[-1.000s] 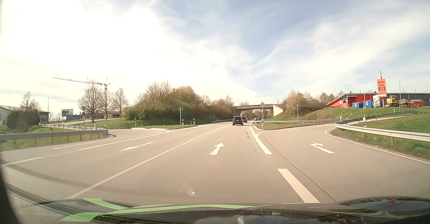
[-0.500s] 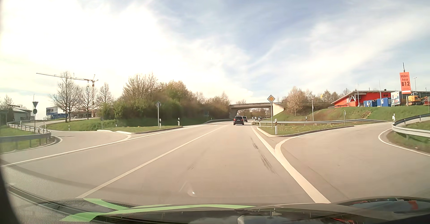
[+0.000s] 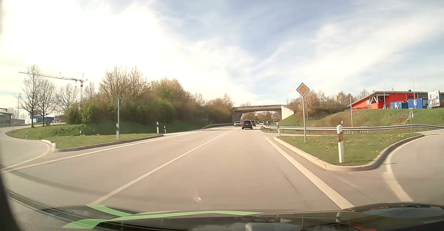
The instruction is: Follow the waypoints while adhering to traffic rules and regulations
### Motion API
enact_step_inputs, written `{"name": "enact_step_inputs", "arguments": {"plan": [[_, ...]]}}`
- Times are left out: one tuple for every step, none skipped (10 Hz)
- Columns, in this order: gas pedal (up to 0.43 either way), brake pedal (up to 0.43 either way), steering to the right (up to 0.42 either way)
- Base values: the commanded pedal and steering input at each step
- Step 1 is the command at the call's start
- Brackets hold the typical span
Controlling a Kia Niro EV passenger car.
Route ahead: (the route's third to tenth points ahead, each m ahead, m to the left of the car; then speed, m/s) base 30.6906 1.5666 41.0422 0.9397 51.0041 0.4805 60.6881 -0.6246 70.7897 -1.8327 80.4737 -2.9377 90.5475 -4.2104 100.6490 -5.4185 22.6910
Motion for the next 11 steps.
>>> {"name": "enact_step_inputs", "arguments": {"plan": [[0.189,0.0,0.006],[0.189,0.0,0.006],[0.189,0.0,0.006],[0.189,0.0,0.006],[0.189,0.0,0.006],[0.189,0.0,0.006],[0.189,0.0,0.006],[0.189,0.0,0.006],[0.189,0.0,0.006],[0.197,0.0,0.006],[0.209,0.0,0.006]]}}
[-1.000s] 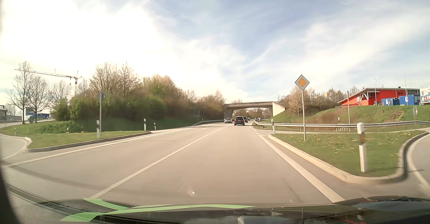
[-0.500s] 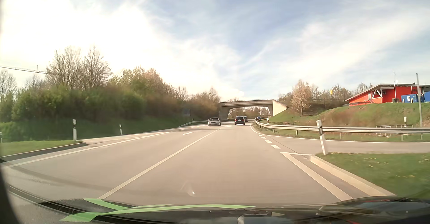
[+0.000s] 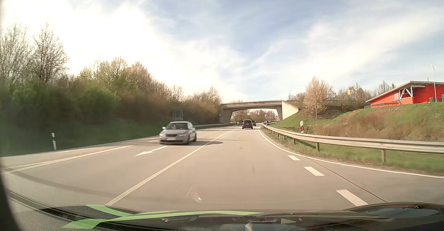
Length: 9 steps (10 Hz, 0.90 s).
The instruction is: Follow the waypoints while adhering to traffic rules and regulations
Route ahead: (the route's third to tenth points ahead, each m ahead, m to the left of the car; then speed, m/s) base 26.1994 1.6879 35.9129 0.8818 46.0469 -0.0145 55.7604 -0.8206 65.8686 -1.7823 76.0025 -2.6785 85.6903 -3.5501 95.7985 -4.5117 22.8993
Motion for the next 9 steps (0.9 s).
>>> {"name": "enact_step_inputs", "arguments": {"plan": [[0.209,0.0,0.006],[0.209,0.0,0.006],[0.209,0.0,0.006],[0.209,0.0,0.006],[0.177,0.0,0.006],[0.169,0.0,0.006],[0.169,0.0,0.006],[0.177,0.0,0.007],[0.177,0.0,0.007]]}}
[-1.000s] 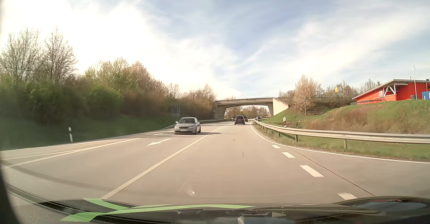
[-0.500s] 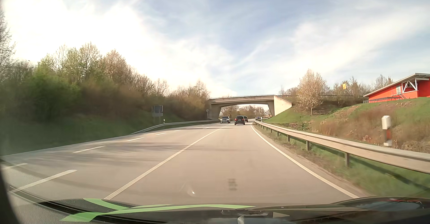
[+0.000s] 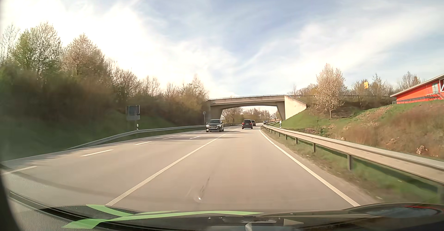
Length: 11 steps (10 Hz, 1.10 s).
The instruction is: Follow the waypoints while adhering to traffic rules and regulations
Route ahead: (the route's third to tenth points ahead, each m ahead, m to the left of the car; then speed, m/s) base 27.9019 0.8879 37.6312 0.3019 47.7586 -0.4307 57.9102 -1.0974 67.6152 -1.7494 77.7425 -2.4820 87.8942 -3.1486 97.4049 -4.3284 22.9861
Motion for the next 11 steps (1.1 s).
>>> {"name": "enact_step_inputs", "arguments": {"plan": [[0.177,0.0,0.006],[0.177,0.0,0.007],[0.177,0.0,0.006],[0.169,0.0,0.006],[0.13,0.0,0.007],[0.118,0.0,0.007],[0.11,0.0,0.007],[0.11,0.0,0.007],[0.11,0.0,0.007],[0.118,0.0,0.006],[0.13,0.0,0.007]]}}
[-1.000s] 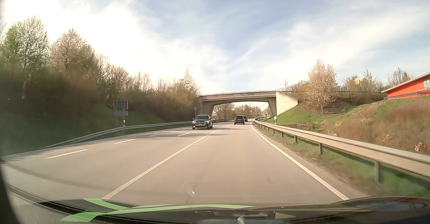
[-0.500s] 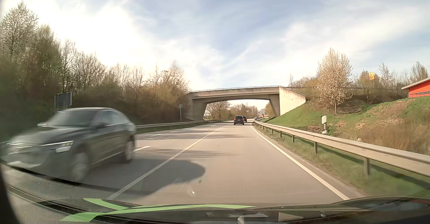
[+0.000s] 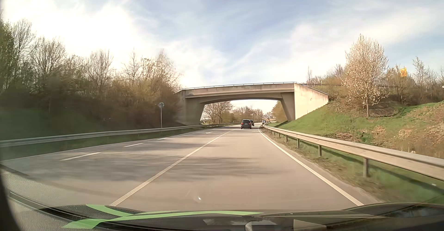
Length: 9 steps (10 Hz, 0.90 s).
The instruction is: Follow the waypoints while adhering to traffic rules and regulations
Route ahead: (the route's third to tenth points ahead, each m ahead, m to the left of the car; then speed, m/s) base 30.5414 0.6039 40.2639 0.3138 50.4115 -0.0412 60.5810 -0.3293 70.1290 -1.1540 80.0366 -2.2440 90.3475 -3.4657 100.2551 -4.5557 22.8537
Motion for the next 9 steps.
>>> {"name": "enact_step_inputs", "arguments": {"plan": [[0.13,0.0,0.006],[0.138,0.0,0.006],[0.138,0.0,0.006],[0.13,0.0,0.006],[0.118,0.0,0.006],[0.118,0.0,0.006],[0.118,0.0,0.006],[0.13,0.0,0.006],[0.13,0.0,0.006]]}}
